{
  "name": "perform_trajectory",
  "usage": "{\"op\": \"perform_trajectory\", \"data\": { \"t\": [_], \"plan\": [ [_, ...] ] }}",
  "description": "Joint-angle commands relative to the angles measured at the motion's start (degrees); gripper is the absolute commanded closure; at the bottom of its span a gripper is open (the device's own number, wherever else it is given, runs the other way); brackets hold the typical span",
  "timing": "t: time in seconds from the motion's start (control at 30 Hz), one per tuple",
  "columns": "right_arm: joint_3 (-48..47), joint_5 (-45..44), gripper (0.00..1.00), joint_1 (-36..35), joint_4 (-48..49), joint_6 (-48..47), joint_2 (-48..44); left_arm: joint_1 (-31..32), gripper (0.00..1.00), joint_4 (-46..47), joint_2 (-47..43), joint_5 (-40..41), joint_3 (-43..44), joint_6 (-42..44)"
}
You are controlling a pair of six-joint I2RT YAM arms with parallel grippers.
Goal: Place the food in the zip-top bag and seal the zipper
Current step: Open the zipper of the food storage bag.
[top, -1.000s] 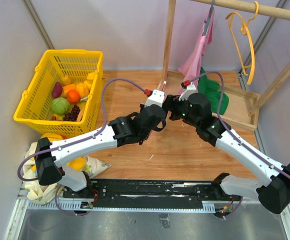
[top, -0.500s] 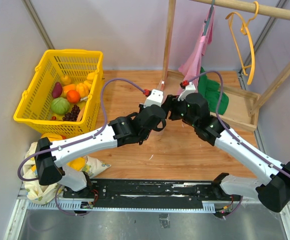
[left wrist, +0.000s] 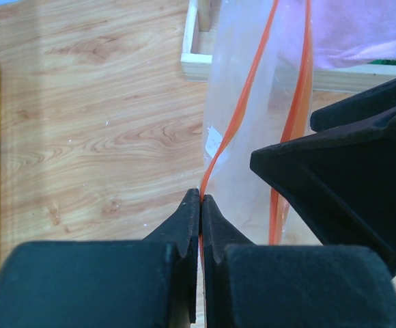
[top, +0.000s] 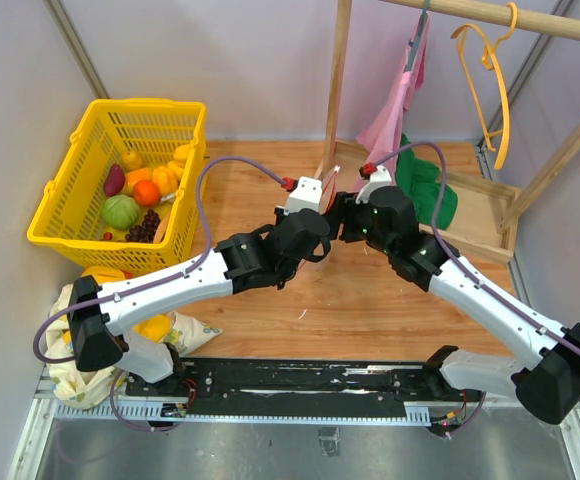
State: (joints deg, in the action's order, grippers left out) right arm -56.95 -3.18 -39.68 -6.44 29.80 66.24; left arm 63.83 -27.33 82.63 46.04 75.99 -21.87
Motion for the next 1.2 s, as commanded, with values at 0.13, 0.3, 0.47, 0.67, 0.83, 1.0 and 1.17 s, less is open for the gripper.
{"op": "perform_trajectory", "data": {
  "t": [0.13, 0.3, 0.47, 0.67, 0.83, 1.0, 1.17],
  "plan": [
    [-4.53, -1.04, 0.35, -4.5, -1.26, -1.62, 2.6, 0.5, 1.0, 0.57, -1.51, 2.85, 1.09, -3.5],
    [-6.15, -3.13, 0.29, -6.16, -3.24, -2.23, 4.04, 0.46, 1.0, 0.36, -1.86, 4.36, 1.14, -4.85],
    [-6.5, -6.22, 0.27, -6.46, -5.13, -3.5, 4.09, 0.43, 1.0, -0.48, -2.35, 5.87, 1.07, -5.95],
    [-4.93, -10.41, 0.32, -6.48, -5.09, -5.53, 2.42, 0.44, 1.0, -0.64, -3.72, 7.31, 0.22, -6.45],
    [-3.04, -14.48, 0.38, -6.21, -4.1, -6.69, 0.98, 0.18, 1.0, -1.18, -4.6, 7.44, -0.25, -6.99],
    [-2.95, -10.64, 0.41, -5.98, -2.16, -6.82, 1.53, -0.2, 1.0, 0.0, -5.2, 5.28, -1.16, -7.52],
    [-2.96, -8.03, 0.42, -5.98, -0.13, -5.44, 3.75, -0.3, 1.0, 1.21, -5.31, 3.2, -1.82, -8.14]
  ]
}}
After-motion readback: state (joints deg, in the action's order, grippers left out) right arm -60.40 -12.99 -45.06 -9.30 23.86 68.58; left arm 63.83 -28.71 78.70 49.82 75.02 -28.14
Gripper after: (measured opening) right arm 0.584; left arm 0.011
